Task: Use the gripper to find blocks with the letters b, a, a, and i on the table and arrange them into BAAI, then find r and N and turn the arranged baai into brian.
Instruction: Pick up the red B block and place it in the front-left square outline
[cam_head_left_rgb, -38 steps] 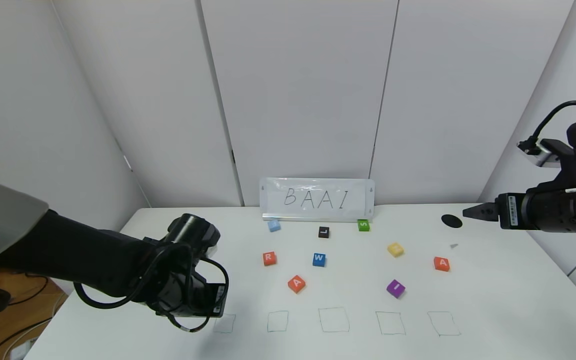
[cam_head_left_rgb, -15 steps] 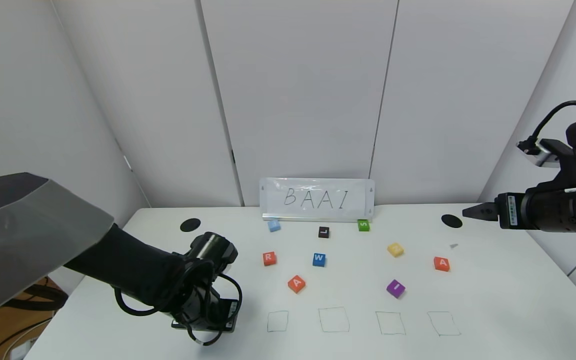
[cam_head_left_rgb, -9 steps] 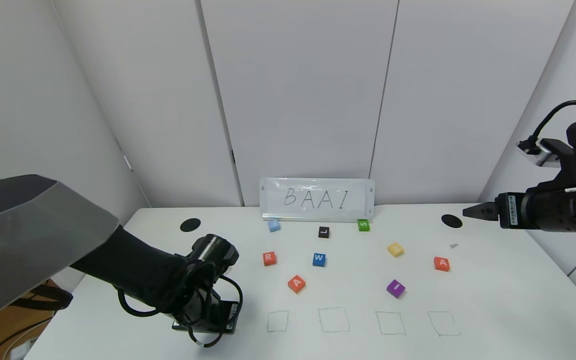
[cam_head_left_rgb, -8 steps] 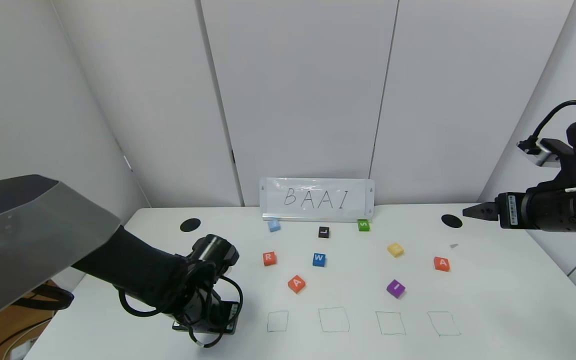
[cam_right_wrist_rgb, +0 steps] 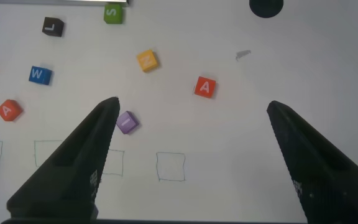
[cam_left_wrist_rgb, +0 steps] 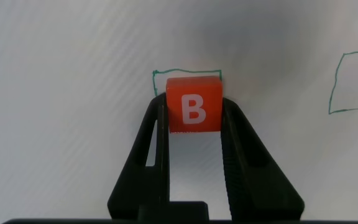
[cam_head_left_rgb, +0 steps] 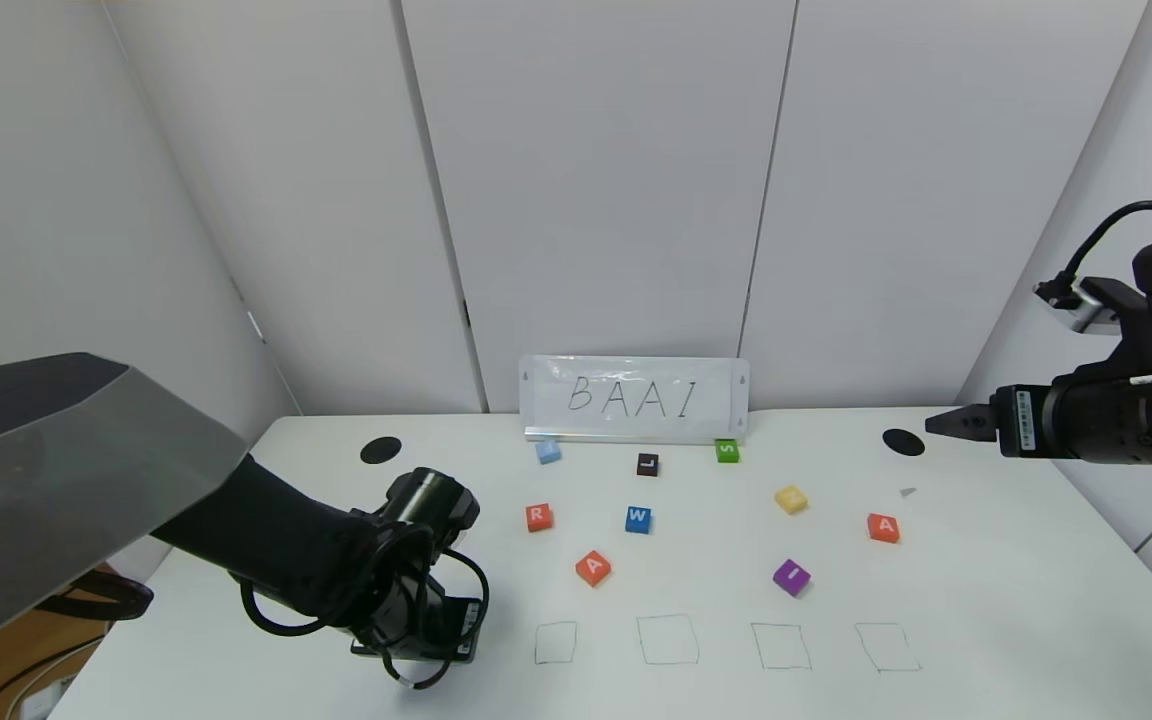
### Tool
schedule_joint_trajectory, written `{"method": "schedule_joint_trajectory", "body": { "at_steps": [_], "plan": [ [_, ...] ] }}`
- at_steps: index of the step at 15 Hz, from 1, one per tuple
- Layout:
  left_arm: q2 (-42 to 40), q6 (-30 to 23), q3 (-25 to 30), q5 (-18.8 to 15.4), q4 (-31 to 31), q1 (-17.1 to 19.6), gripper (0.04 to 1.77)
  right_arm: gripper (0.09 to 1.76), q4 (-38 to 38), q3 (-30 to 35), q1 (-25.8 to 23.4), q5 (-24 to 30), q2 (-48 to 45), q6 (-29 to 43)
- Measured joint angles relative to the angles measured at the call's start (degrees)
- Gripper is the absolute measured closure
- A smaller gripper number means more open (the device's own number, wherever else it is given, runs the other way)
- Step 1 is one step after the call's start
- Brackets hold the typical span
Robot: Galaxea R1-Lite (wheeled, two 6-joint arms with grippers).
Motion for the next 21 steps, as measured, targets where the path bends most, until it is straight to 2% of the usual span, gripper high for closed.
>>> {"method": "schedule_joint_trajectory", "body": {
  "at_steps": [21],
  "plan": [
    [0.2,-0.1,-0.2,0.5,0.6,0.5,1.25,0.14,0.0,0.0,0.0,0.0,0.4,0.0]
  ]
}}
